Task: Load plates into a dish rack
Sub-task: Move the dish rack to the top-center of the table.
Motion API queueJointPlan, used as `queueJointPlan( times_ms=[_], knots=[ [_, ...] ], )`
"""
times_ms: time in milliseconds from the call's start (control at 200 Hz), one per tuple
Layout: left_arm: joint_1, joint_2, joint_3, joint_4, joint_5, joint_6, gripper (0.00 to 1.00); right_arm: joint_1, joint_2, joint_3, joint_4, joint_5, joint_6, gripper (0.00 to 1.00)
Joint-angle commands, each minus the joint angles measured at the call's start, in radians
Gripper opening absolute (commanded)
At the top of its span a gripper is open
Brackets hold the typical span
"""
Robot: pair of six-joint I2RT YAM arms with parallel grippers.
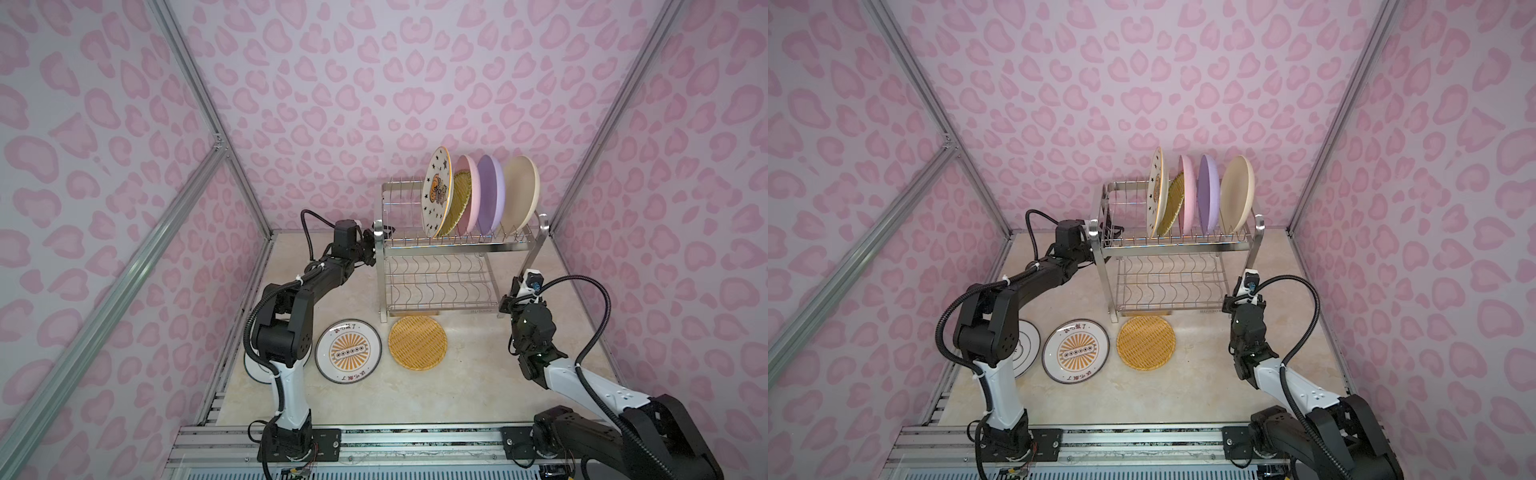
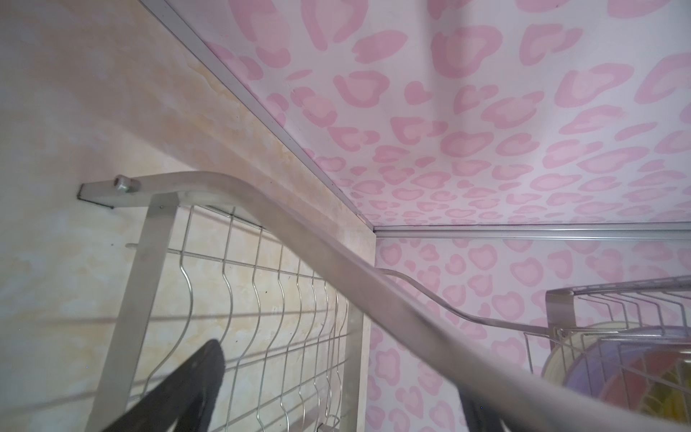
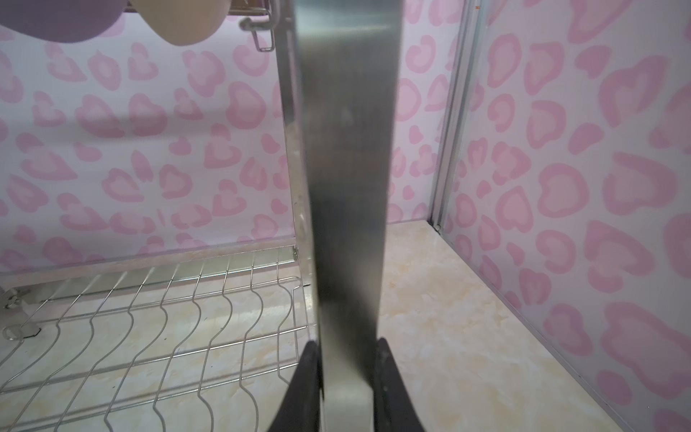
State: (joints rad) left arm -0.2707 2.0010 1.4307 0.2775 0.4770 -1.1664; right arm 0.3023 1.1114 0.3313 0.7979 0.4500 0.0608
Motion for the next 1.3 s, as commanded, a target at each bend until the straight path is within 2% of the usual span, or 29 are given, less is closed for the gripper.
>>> queueJointPlan(
  times_ms=[0, 205, 325, 686, 761, 826, 1036, 1061, 1076, 1086, 1296],
  knots=[
    [-0.005, 0.05, 0.059, -0.001, 0.0, -0.005, 0.98, -0.018, -0.026, -0.018, -0.017, 0.185, 0.039, 0.0],
    [-0.028, 0.144, 0.214, -0.037, 0.038, 0.006, 0.97, -0.035, -0.082, -0.042, -0.055, 0.21, 0.052, 0.0],
    [-0.039, 0.182, 0.282, -0.052, 0.049, 0.007, 0.98, -0.074, -0.113, -0.055, -0.084, 0.17, 0.076, 0.0],
    [-0.05, 0.091, 0.218, -0.027, 0.064, 0.034, 0.98, -0.213, -0.093, -0.034, -0.131, 0.025, 0.13, 0.0],
    [-0.049, 0.052, 0.2, -0.031, 0.069, 0.051, 0.98, -0.228, -0.094, -0.029, -0.136, 0.005, 0.142, 0.04],
    [-0.046, 0.013, 0.184, -0.035, 0.075, 0.065, 0.98, -0.23, -0.099, -0.025, -0.147, -0.02, 0.142, 0.13],
    [-0.02, -0.128, 0.099, -0.047, 0.084, 0.089, 0.98, -0.23, -0.163, -0.012, -0.21, -0.116, 0.138, 0.68],
    [-0.017, -0.15, 0.081, -0.047, 0.084, 0.093, 0.98, -0.23, -0.175, -0.007, -0.227, -0.131, 0.136, 0.78],
    [-0.015, -0.163, 0.071, -0.05, 0.084, 0.096, 0.98, -0.23, -0.183, -0.006, -0.236, -0.14, 0.139, 0.93],
    [-0.013, -0.172, 0.064, -0.05, 0.083, 0.097, 0.98, -0.23, -0.188, -0.005, -0.243, -0.145, 0.141, 0.97],
    [0.019, -0.403, -0.125, -0.081, 0.049, 0.137, 0.98, -0.223, -0.33, 0.01, -0.401, -0.254, 0.212, 0.99]
  ],
)
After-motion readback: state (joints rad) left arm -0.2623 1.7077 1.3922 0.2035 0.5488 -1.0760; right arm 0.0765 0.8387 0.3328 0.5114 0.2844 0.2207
